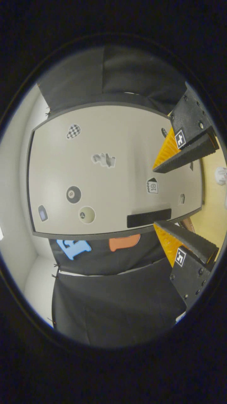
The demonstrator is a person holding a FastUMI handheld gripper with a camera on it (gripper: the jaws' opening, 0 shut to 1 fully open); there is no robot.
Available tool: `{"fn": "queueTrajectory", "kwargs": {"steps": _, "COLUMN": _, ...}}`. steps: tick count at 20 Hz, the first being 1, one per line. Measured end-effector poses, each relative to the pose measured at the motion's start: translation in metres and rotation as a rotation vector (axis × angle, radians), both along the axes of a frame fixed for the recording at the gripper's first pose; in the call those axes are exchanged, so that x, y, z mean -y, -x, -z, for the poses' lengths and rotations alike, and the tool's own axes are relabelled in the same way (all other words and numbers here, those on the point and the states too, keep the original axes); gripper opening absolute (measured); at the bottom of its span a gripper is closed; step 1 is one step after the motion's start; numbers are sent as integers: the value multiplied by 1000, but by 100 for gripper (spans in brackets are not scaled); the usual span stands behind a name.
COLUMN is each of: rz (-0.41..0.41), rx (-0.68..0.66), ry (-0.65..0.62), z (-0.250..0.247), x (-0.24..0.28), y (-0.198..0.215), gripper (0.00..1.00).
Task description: Open the shoe cabinet door, grab the shoes and put them into the shoe cabinet, then close the shoe cabinet door.
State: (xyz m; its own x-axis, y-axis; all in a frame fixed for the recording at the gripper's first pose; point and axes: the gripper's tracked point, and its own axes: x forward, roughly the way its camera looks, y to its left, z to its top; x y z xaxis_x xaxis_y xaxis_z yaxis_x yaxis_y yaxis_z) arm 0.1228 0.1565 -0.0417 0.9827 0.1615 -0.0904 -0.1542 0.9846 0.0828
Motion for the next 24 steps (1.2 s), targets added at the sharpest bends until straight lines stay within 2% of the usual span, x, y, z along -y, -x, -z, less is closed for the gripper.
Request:
{"fn": "queueTrajectory", "kwargs": {"steps": 5, "rz": -57, "rx": -27, "ry": -2, "z": 11, "x": -37, "y": -44, "gripper": 96}}
{"fn": "queueTrajectory", "kwargs": {"steps": 8, "rz": -55, "rx": -36, "ry": -30, "z": 14, "x": -47, "y": -64, "gripper": 92}}
{"fn": "queueTrajectory", "kwargs": {"steps": 13, "rz": -37, "rx": -61, "ry": -41, "z": 22, "x": -53, "y": -80, "gripper": 61}}
{"fn": "queueTrajectory", "kwargs": {"steps": 16, "rz": 13, "rx": -62, "ry": -21, "z": 25, "x": -50, "y": -83, "gripper": 44}}
{"fn": "queueTrajectory", "kwargs": {"steps": 20, "rz": 88, "rx": -55, "ry": 20, "z": 26, "x": -45, "y": -85, "gripper": 40}}
{"fn": "queueTrajectory", "kwargs": {"steps": 24, "rz": 76, "rx": -60, "ry": 39, "z": 28, "x": -45, "y": -80, "gripper": 36}}
